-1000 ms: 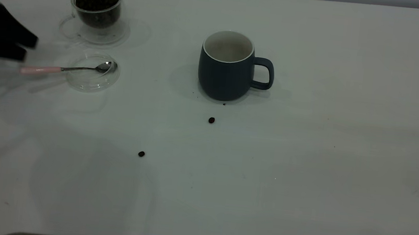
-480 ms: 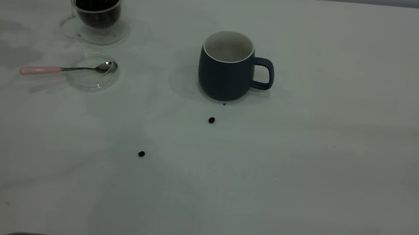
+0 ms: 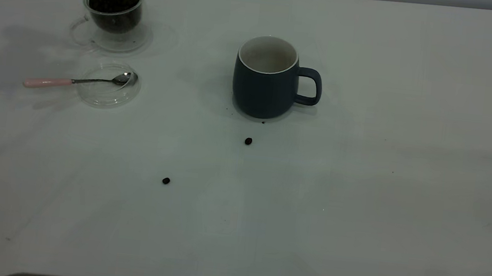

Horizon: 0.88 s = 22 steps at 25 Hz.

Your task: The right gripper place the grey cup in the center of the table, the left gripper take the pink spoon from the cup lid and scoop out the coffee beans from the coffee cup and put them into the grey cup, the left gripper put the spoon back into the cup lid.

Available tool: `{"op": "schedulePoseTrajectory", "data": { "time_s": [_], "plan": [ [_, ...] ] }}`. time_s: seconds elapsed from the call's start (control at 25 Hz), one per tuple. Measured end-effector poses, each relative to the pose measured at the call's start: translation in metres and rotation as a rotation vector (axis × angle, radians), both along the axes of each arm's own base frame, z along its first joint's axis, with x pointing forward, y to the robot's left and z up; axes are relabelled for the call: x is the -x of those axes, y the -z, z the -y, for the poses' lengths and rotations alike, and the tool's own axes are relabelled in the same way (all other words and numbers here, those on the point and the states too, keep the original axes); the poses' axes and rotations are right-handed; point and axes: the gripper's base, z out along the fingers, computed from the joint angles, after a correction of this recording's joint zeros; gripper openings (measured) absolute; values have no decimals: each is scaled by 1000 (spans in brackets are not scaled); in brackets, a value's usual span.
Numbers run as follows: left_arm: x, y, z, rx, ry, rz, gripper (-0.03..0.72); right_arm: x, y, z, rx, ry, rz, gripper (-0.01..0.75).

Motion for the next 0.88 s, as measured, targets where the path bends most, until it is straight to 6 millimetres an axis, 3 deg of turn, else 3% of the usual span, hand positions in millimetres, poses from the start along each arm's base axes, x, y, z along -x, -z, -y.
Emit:
{"op": "schedulePoseTrajectory", "data": {
  "time_s": [0.12,0.24,0.4,0.56,0.68,0.88],
  "plan": [
    [28,-31,9,-43,-27,57,517,0,0,0,0,0,0,590],
    [69,-48,17,-74,-53,73,517,0,0,0,0,0,0,590],
    [141,-42,20,-145,-83,43,517,0,0,0,0,0,0,590],
    [213,-20,12,-212,-136,24,517,0,0,0,0,0,0,590],
    [260,-5,10,-238,-144,56,517,0,0,0,0,0,0,590],
    [319,10,11,-254,-107,180,517,0,0,0,0,0,0,590]
  ]
}}
